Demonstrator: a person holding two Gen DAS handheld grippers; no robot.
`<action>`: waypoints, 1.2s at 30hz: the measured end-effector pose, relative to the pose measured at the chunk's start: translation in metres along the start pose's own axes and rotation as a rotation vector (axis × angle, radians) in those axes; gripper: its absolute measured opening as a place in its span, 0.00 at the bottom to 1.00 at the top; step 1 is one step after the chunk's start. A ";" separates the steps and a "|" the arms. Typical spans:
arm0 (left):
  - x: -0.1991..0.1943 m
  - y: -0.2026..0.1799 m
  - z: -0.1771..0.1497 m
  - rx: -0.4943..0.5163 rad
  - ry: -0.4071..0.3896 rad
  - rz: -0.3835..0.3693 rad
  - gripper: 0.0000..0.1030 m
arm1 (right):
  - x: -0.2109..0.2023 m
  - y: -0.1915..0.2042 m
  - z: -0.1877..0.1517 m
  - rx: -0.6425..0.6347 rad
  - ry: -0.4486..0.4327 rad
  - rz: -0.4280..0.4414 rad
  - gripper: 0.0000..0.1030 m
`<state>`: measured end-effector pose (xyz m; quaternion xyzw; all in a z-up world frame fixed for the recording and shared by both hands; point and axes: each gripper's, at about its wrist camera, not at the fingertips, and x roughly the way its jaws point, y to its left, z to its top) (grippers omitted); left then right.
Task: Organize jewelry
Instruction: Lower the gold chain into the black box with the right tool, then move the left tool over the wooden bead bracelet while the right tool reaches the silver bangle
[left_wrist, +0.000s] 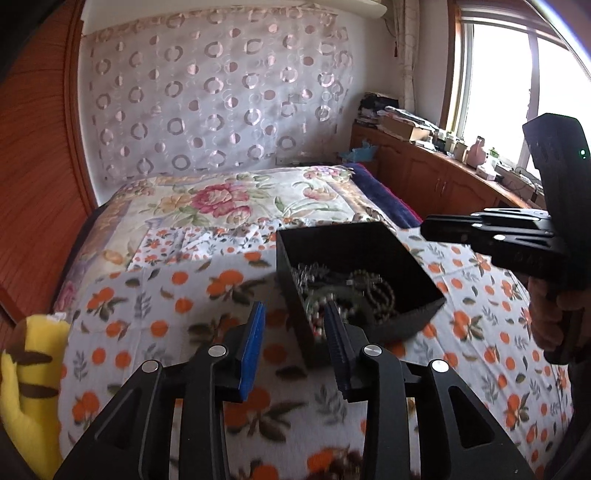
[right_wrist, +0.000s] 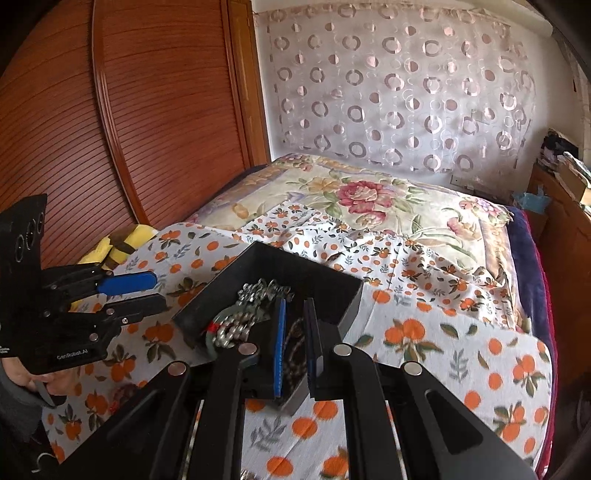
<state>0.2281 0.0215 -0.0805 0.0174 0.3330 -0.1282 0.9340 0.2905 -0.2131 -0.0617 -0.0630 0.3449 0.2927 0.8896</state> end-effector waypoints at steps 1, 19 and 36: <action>-0.003 -0.001 -0.004 -0.001 0.003 0.001 0.30 | -0.003 0.001 -0.003 0.002 0.001 0.001 0.11; -0.063 -0.019 -0.076 0.012 0.031 0.029 0.57 | -0.053 0.043 -0.091 0.032 0.042 -0.030 0.24; -0.082 -0.043 -0.118 0.013 0.059 0.061 0.84 | -0.069 0.068 -0.159 0.015 0.124 -0.022 0.24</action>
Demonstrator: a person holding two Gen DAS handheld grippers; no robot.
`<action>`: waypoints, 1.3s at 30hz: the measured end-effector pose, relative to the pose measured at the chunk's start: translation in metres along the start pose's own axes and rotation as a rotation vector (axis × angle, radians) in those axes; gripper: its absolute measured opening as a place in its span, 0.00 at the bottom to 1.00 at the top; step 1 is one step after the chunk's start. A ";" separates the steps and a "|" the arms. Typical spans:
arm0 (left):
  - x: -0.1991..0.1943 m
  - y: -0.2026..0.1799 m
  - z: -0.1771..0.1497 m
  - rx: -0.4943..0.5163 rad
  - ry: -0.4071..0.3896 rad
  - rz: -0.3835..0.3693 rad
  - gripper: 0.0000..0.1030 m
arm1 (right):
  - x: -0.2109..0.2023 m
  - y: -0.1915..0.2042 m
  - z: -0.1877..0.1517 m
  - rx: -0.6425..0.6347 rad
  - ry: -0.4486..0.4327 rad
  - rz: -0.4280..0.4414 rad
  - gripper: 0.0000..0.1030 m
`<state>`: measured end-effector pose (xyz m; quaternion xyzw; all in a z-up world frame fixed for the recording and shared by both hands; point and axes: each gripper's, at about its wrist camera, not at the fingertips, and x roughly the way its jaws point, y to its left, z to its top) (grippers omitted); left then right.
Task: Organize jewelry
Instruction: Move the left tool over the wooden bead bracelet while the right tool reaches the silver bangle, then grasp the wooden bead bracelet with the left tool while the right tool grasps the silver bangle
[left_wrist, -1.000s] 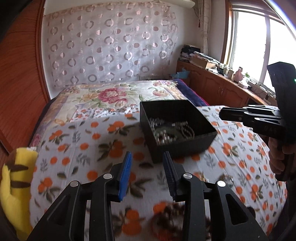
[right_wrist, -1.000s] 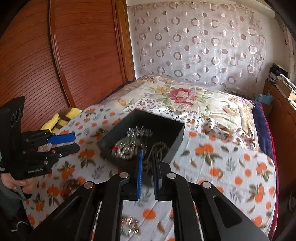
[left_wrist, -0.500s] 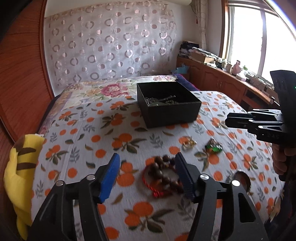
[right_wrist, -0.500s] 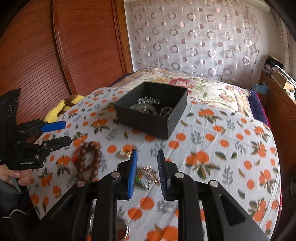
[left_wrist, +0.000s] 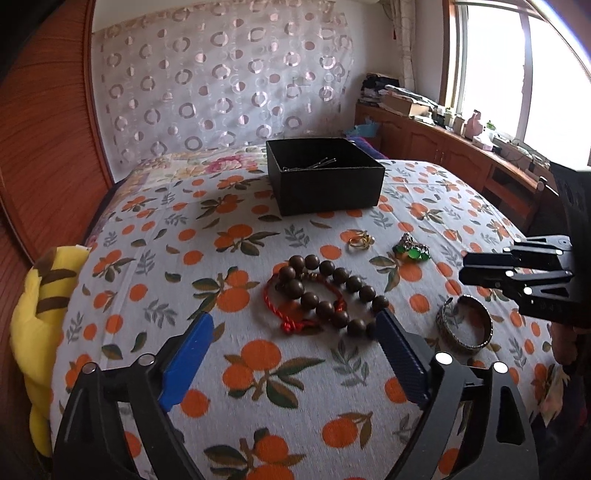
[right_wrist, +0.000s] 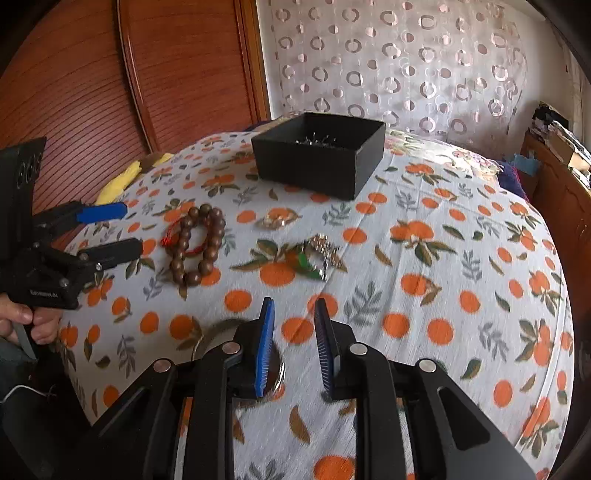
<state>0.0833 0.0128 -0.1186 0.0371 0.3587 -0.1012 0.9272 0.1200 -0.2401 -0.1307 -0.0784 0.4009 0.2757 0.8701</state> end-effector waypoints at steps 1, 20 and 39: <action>-0.001 0.000 -0.001 -0.004 0.001 -0.001 0.84 | 0.000 0.001 -0.004 -0.001 0.007 0.005 0.24; 0.003 0.000 -0.009 -0.033 0.025 -0.049 0.79 | 0.006 0.014 -0.020 -0.067 0.026 -0.053 0.12; 0.051 0.004 0.022 -0.064 0.108 -0.064 0.35 | 0.006 0.012 -0.020 -0.050 0.018 -0.048 0.11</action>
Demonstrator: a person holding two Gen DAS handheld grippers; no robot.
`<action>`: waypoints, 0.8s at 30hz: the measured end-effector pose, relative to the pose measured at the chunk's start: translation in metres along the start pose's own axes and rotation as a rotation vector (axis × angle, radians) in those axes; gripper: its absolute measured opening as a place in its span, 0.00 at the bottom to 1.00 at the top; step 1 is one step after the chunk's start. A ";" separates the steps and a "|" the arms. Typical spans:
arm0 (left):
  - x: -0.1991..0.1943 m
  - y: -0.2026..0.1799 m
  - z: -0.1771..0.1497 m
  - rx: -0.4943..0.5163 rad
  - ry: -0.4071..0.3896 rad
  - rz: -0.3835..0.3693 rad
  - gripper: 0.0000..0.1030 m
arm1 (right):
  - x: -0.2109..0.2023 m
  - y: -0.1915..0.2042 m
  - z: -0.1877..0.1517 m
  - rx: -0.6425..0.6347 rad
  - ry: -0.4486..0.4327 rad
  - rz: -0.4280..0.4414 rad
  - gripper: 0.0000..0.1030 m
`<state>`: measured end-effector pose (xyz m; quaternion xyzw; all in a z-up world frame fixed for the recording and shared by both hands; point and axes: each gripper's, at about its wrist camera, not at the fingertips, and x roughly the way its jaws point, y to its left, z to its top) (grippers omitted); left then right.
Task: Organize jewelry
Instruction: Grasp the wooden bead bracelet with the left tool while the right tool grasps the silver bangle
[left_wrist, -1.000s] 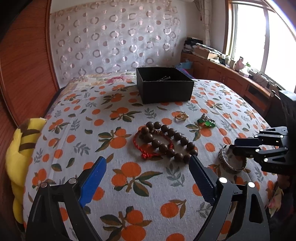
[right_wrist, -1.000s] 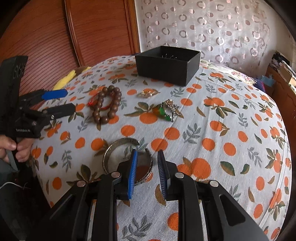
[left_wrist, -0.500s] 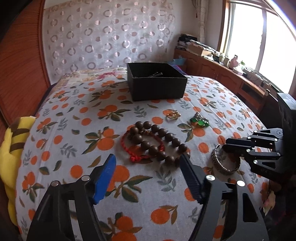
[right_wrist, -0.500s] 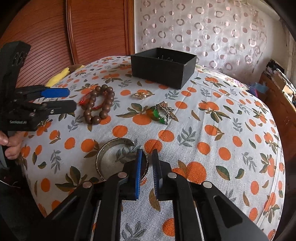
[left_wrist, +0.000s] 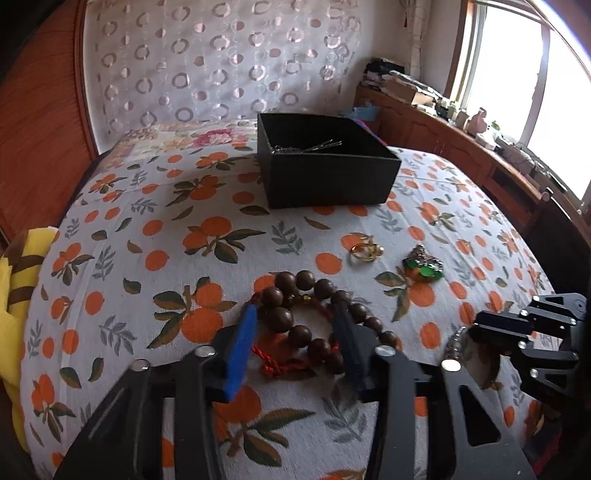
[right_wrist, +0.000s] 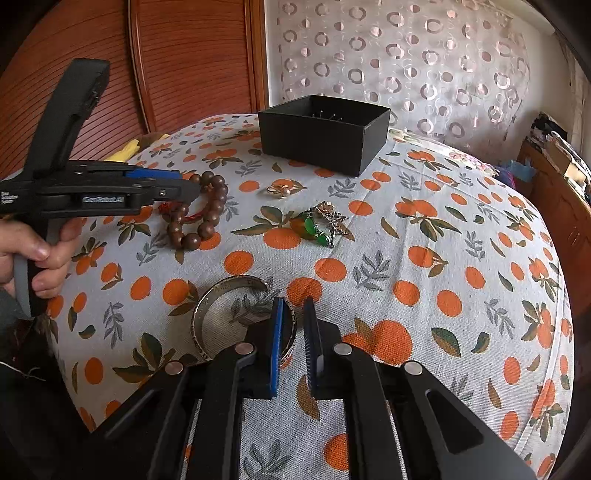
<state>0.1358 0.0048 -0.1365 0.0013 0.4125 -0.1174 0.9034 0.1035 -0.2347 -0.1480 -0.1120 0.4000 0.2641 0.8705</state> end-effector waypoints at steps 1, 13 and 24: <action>0.003 0.001 0.000 -0.002 0.009 0.005 0.34 | 0.000 0.000 0.000 0.000 0.000 0.000 0.11; 0.014 -0.002 0.004 0.048 0.015 0.069 0.28 | 0.000 0.000 0.000 0.001 0.000 0.001 0.11; -0.029 -0.008 0.009 0.045 -0.107 0.037 0.14 | 0.000 0.000 0.000 0.003 -0.001 0.003 0.11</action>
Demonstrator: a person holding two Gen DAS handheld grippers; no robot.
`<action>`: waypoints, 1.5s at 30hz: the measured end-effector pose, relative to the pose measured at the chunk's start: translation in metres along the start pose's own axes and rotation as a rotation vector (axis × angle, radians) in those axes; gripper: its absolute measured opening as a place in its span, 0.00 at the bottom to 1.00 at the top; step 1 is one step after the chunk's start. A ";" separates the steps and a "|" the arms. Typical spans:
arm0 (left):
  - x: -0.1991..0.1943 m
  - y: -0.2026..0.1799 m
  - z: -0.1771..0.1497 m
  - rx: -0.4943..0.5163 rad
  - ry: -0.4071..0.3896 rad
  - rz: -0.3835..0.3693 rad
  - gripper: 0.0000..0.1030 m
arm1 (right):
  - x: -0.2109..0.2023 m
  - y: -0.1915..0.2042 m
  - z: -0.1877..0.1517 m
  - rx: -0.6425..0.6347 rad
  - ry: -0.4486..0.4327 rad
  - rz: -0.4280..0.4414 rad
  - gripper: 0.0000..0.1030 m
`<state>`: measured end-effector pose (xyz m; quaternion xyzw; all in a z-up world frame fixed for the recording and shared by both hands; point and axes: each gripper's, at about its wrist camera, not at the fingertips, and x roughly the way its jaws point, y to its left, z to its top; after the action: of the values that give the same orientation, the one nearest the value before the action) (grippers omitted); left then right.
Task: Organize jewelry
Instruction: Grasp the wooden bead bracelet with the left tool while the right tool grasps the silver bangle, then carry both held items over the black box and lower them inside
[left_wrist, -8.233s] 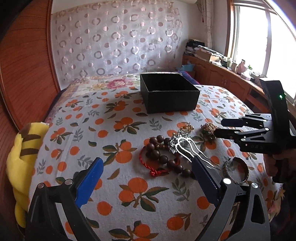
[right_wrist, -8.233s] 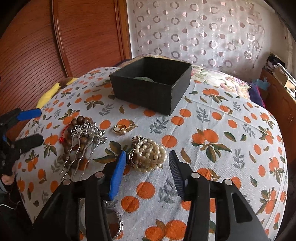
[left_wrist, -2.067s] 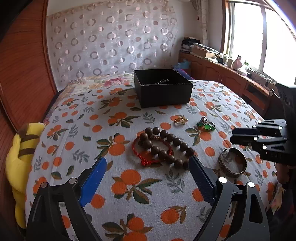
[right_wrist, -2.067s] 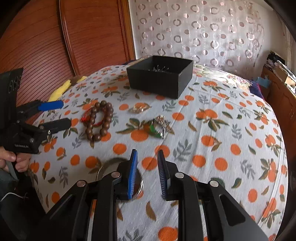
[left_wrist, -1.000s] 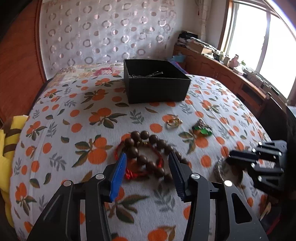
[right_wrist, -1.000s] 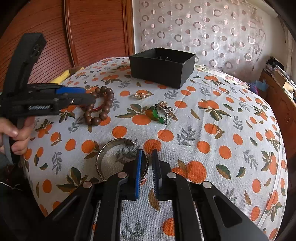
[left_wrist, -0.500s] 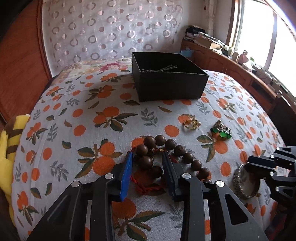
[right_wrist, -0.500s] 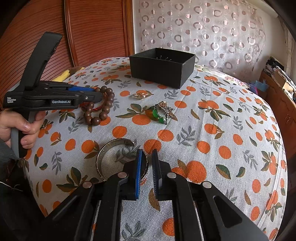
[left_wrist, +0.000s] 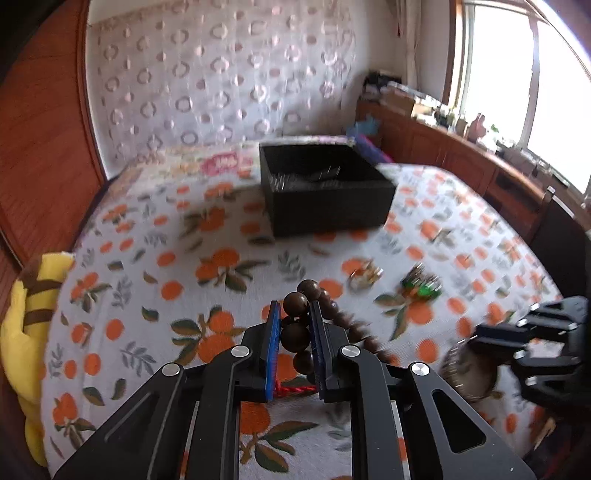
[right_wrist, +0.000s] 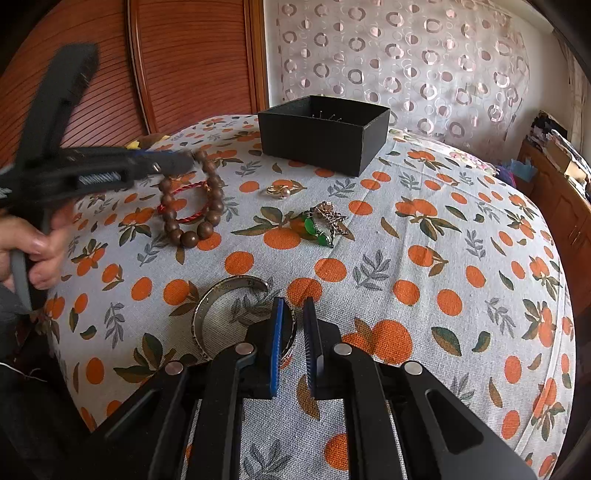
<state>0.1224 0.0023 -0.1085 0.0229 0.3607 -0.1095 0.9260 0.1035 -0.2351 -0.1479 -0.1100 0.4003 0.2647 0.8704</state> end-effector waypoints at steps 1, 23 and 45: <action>-0.005 -0.002 0.002 0.000 -0.014 -0.002 0.14 | 0.000 0.000 0.000 0.000 0.000 0.000 0.11; -0.075 -0.019 0.004 -0.003 -0.186 -0.032 0.14 | 0.000 -0.005 0.000 0.038 -0.006 0.020 0.06; -0.084 -0.019 0.019 0.005 -0.218 -0.035 0.14 | -0.049 -0.007 0.044 0.050 -0.196 -0.044 0.06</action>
<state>0.0704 -0.0032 -0.0376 0.0068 0.2577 -0.1282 0.9576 0.1093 -0.2418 -0.0817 -0.0707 0.3173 0.2452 0.9133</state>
